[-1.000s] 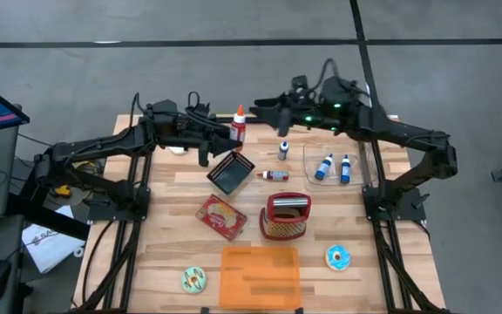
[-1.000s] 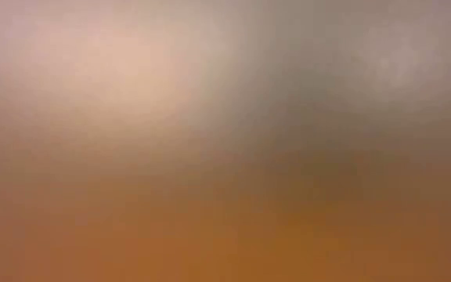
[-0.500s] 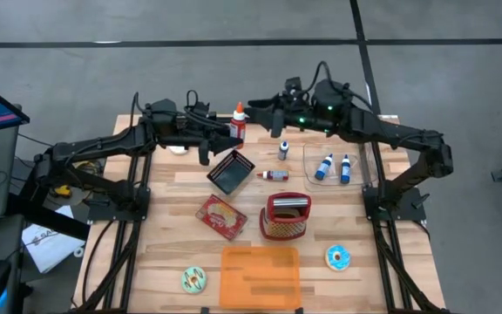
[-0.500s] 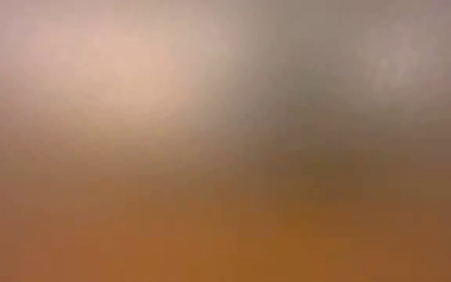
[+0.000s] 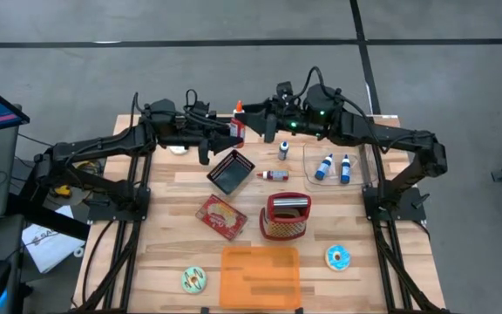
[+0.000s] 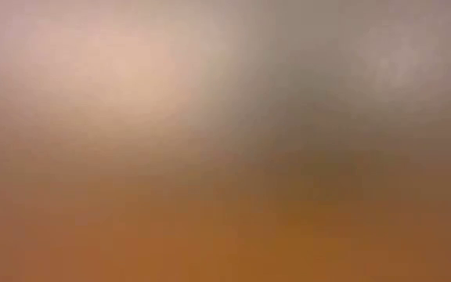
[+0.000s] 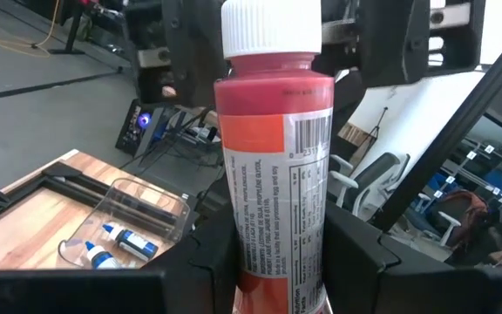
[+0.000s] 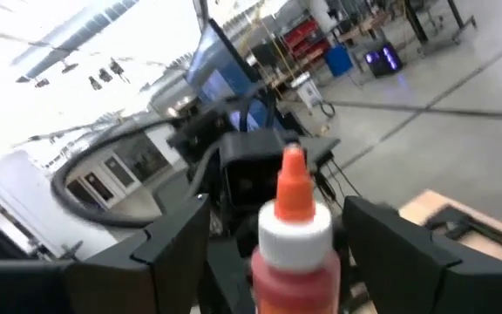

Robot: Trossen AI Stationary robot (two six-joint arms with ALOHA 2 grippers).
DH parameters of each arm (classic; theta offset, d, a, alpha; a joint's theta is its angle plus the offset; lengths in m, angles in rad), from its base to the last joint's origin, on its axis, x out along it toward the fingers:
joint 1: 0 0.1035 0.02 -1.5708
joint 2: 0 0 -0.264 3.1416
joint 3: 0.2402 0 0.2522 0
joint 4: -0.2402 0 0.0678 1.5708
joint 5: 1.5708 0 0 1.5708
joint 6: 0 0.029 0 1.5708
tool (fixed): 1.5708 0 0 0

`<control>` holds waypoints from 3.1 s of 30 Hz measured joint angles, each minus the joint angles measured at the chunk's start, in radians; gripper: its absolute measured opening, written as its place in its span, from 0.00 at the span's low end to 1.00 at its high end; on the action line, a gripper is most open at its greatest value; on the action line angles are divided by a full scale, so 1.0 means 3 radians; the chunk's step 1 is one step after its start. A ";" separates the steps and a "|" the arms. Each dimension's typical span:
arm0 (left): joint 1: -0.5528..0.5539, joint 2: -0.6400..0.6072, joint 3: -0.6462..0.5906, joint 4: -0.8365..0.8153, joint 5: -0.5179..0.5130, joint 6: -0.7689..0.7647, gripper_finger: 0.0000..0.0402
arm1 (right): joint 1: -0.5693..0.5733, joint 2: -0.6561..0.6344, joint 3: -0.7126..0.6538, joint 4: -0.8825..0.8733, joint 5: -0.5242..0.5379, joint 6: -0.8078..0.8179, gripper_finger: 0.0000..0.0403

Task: Pick & Place Food Item
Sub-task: Put the orange food coloring bottle into the transparent bin

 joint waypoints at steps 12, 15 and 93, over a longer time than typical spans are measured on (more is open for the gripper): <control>0.0000 0.0000 0.0000 -0.0006 0.0001 -0.0060 0.30 | 0.0019 0.0095 -0.0007 0.0104 -0.0082 0.0052 0.63; 0.0000 0.0000 0.0000 -0.0002 0.0001 -0.0065 0.30 | 0.0020 0.0093 -0.0007 0.0108 -0.0080 0.0051 0.60; -0.0487 -0.0837 -0.1236 -0.1167 -0.0641 -0.0272 0.68 | -0.0510 -0.2484 -0.3647 -0.2787 0.1886 0.2034 0.36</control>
